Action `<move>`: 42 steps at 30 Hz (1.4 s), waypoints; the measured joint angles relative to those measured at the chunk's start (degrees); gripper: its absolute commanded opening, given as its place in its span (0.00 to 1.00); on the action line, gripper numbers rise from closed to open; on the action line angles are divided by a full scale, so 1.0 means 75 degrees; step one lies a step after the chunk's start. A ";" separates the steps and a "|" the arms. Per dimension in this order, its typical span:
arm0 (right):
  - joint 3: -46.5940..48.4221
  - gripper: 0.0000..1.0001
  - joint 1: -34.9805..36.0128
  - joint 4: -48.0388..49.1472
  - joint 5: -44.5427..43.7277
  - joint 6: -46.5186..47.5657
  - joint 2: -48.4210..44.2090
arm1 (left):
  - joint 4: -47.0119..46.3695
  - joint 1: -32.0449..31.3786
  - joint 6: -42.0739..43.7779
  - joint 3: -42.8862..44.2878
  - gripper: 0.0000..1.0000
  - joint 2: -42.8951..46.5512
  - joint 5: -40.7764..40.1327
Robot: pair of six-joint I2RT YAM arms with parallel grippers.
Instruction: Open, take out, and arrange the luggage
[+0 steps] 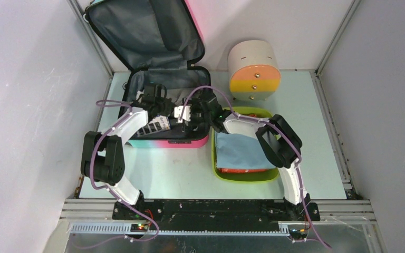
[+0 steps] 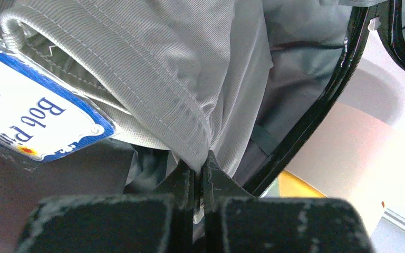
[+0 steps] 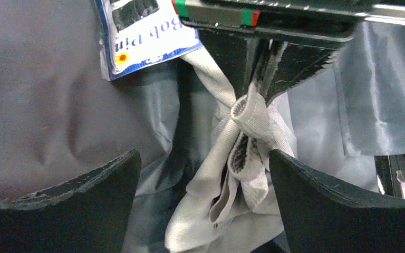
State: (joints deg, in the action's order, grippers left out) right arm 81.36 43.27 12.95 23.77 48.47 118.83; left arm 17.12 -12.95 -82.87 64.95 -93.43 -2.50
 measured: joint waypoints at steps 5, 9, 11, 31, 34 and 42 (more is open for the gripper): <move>0.0356 0.94 0.0003 0.0283 -0.0329 0.0583 0.0527 | 0.0017 0.0058 0.0149 0.0000 0.00 0.0000 0.0076; 0.0437 0.94 0.0003 0.0851 -0.0851 0.0933 0.0801 | -0.0003 0.0096 0.0251 -0.0032 0.00 0.0000 0.0192; 0.0478 0.93 0.0003 0.1055 -0.1032 0.1070 0.0921 | -0.0020 0.0096 0.0254 -0.0099 0.00 0.0000 0.0254; 0.0901 0.00 -0.0408 0.1221 -0.0122 0.1274 0.1201 | 0.0504 0.0863 0.1513 -0.0099 0.58 0.0347 0.0571; 0.0901 0.00 -0.0449 0.1218 0.0003 0.1209 0.1198 | 0.0868 0.1279 0.2445 0.0195 0.62 0.0350 0.0560; 0.0863 0.00 -0.0452 0.1218 0.0134 0.1192 0.1198 | 0.1250 0.2043 0.5386 0.1941 0.63 -0.0667 0.0629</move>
State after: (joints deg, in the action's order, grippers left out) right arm 87.83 39.88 22.09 24.77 57.41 127.81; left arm 26.50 2.37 -42.48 79.50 -98.43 2.22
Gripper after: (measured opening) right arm 0.073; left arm 0.627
